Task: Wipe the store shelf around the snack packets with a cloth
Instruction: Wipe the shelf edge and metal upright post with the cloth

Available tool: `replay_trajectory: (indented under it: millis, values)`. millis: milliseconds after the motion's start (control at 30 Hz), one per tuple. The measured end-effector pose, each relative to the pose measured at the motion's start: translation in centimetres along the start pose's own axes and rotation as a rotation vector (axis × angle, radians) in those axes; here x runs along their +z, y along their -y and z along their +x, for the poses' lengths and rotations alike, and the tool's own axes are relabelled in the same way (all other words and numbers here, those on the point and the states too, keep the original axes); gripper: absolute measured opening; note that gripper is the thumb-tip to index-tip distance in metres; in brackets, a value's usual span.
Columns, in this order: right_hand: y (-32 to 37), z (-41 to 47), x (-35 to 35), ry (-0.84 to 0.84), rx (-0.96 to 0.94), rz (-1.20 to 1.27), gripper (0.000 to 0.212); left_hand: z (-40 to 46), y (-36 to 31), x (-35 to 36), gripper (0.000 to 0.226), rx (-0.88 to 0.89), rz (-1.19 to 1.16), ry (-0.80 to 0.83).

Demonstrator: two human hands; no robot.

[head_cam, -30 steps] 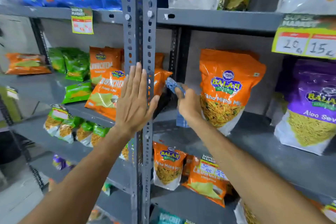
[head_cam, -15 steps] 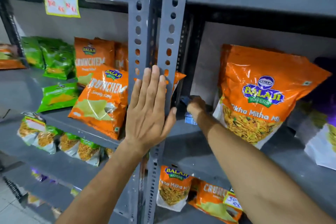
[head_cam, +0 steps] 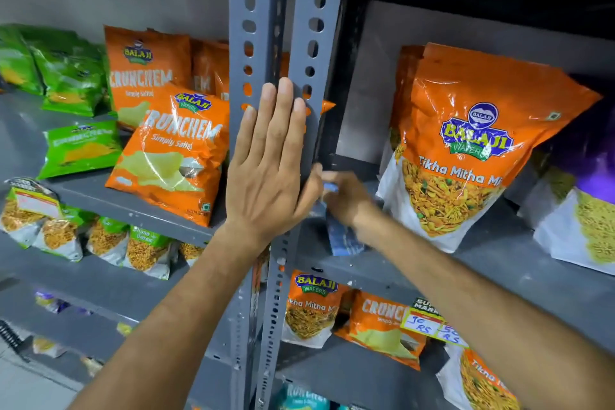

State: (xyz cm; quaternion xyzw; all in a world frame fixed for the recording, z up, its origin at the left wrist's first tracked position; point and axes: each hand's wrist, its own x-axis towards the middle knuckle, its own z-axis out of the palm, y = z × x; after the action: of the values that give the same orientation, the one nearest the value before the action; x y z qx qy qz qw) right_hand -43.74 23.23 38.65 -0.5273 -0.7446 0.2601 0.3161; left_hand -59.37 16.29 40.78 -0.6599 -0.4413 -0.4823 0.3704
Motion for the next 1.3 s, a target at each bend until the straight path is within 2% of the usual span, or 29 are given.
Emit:
replay_trajectory:
  millis: [100, 133, 200, 267, 333, 400, 467, 567, 700, 867, 933, 1067, 1133, 1200, 1300]
  values:
    - [-1.7, 6.0, -1.1, -0.315, 0.113, 0.152, 0.034, 0.0, 0.0, -0.1, 0.076, 0.002, -0.002, 0.004]
    - [-2.8, 8.5, -1.2, -0.346, 0.198, 0.159, 0.035, 0.0, 0.0, -0.1, 0.076, 0.004, -0.006, 0.002]
    - [-6.9, 14.3, -0.3, -0.267, 0.37, 0.06, 0.034, 0.1, 0.0, -0.1, 0.075, 0.008, -0.017, -0.006]
    - [-7.5, 15.9, 0.6, -0.135, 0.406, -0.08, 0.037, 0.1, 0.0, -0.1, 0.074, 0.013, -0.023, -0.012]
    - [-5.9, 14.6, 0.9, -0.024, 0.324, -0.109, 0.026, 0.2, 0.0, -0.1, 0.074, 0.018, -0.035, -0.011]
    - [-2.6, 11.6, 1.0, 0.024, 0.233, -0.067, 0.004, 0.2, -0.1, -0.2, 0.076, 0.017, -0.044, -0.007]
    - [-1.4, 9.2, 1.2, 0.045, 0.168, -0.099, 0.016, 0.2, -0.1, -0.3, 0.076, 0.016, -0.043, -0.006]
    - [-0.3, 4.5, 0.9, 0.091, 0.084, -0.239, 0.022, 0.2, -0.1, -0.4, 0.074, 0.008, -0.038, -0.013]
    - [0.5, -2.2, -0.8, 0.23, -0.094, -0.249, 0.039, 0.3, -0.2, -0.6, 0.077, 0.003, -0.033, 0.005]
    - [-1.9, -5.7, -3.1, 0.313, -0.166, -0.163, 0.041, 0.2, -0.3, -0.7, 0.078, -0.004, -0.014, 0.022]
    - [-1.4, -4.8, -3.5, 0.226, -0.144, -0.063, 0.04, 0.2, -0.3, -0.6, 0.077, -0.017, -0.036, 0.03]
    - [-0.9, 2.4, -2.3, -0.195, -0.02, 0.034, 0.044, 0.1, -0.1, -0.6, 0.079, -0.012, -0.032, 0.022]
    - [-0.7, 5.9, -1.9, -0.318, 0.107, 0.09, 0.039, 0.2, -0.1, -0.5, 0.081, -0.011, -0.025, 0.018]
    - [-2.2, 9.0, -1.7, -0.303, 0.257, -0.01, 0.036, 0.2, -0.1, -0.2, 0.082, 0.003, -0.023, 0.008]
    - [-5.6, 12.7, -1.0, -0.149, 0.335, -0.306, 0.04, -0.1, 0.2, 0.2, 0.081, 0.033, -0.019, -0.014]
